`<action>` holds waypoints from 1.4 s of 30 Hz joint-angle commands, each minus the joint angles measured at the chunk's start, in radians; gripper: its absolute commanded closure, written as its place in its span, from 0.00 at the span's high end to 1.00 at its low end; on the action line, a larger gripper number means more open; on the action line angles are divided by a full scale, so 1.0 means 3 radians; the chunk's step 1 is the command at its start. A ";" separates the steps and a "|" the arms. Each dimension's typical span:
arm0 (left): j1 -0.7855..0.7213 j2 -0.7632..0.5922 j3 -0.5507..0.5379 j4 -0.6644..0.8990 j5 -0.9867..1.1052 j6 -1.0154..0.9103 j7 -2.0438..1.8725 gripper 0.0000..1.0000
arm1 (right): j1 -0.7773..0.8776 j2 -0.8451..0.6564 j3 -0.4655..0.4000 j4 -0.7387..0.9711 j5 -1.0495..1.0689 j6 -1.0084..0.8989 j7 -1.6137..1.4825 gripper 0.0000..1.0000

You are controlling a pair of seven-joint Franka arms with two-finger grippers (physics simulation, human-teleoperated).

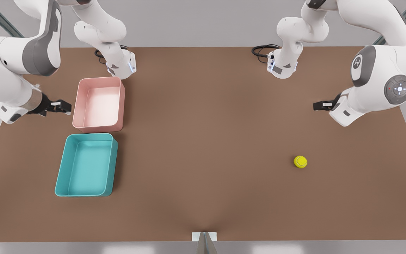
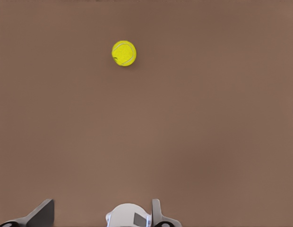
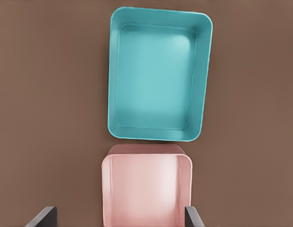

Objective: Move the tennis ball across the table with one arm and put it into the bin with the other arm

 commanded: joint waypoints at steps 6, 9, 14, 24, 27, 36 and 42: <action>0.0139 0.0495 0.0009 -0.0005 0.0028 0.0504 0.0448 0.21 | -0.0018 0.0033 -0.0007 -0.0040 -0.0014 0.0344 -0.0214 1.00; 0.0349 0.1150 0.0009 -0.0020 -0.0370 0.1511 0.1204 0.21 | -0.0018 0.0043 -0.0002 -0.0071 -0.0014 0.0349 -0.0214 1.00; 0.0502 0.1319 -0.0002 -0.0138 -0.0520 0.1983 0.4401 0.21 | -0.0002 0.0053 -0.0002 -0.0117 -0.0050 0.0359 -0.0214 1.00; 0.0584 0.1575 -0.0063 -0.0424 0.0038 0.2412 0.7276 0.21 | 0.0003 0.0079 -0.0002 -0.0189 -0.0060 0.0364 -0.0219 1.00; 0.0589 0.1575 -0.0063 -0.0588 0.0043 0.2693 0.7265 0.21 | 0.0003 0.0089 -0.0002 -0.0189 -0.0060 0.0369 -0.0219 1.00; 0.0661 0.1621 -0.0083 -0.1022 0.0043 0.3425 0.6964 0.21 | 0.0003 0.0094 -0.0002 -0.0219 -0.0065 0.0395 -0.0219 1.00; 0.0630 0.1687 -0.0160 -0.1074 0.0022 0.3522 0.6652 0.21 | -0.0002 0.0109 -0.0002 -0.0224 -0.0065 0.0405 -0.0219 1.00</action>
